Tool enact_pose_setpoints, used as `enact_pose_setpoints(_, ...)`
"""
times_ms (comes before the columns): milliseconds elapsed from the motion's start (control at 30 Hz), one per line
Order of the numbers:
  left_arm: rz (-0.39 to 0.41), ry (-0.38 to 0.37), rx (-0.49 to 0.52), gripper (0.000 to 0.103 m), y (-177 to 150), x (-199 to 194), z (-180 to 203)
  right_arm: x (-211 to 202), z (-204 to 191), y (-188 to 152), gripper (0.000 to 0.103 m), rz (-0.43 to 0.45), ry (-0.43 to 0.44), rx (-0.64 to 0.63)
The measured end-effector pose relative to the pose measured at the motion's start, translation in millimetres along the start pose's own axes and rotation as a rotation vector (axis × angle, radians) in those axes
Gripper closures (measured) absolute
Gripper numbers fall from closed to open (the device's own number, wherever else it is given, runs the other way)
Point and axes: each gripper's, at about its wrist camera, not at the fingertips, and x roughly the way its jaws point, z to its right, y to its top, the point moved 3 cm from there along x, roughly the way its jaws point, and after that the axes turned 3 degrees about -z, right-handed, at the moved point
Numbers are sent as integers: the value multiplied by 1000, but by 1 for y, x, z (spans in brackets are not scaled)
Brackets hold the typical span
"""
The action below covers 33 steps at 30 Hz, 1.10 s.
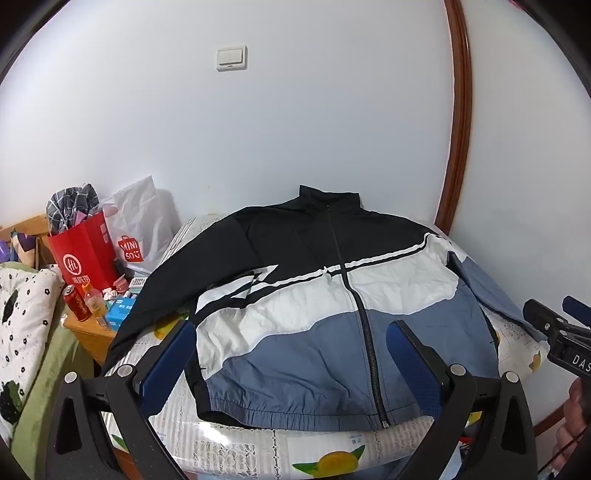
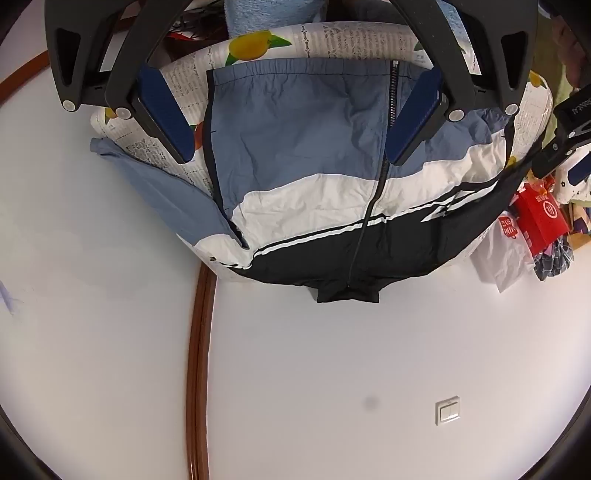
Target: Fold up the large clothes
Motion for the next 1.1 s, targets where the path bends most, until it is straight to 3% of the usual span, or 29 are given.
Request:
enact_pose_setpoints(133, 44, -7, -17, 0, -1, -3, -2, -2, 0, 0, 1, 10, -1, -3)
enact_pose_setpoints(1100, 42, -8, 3, 0, 2, -10, -1, -10, -1, -5, 1, 2, 5, -1)
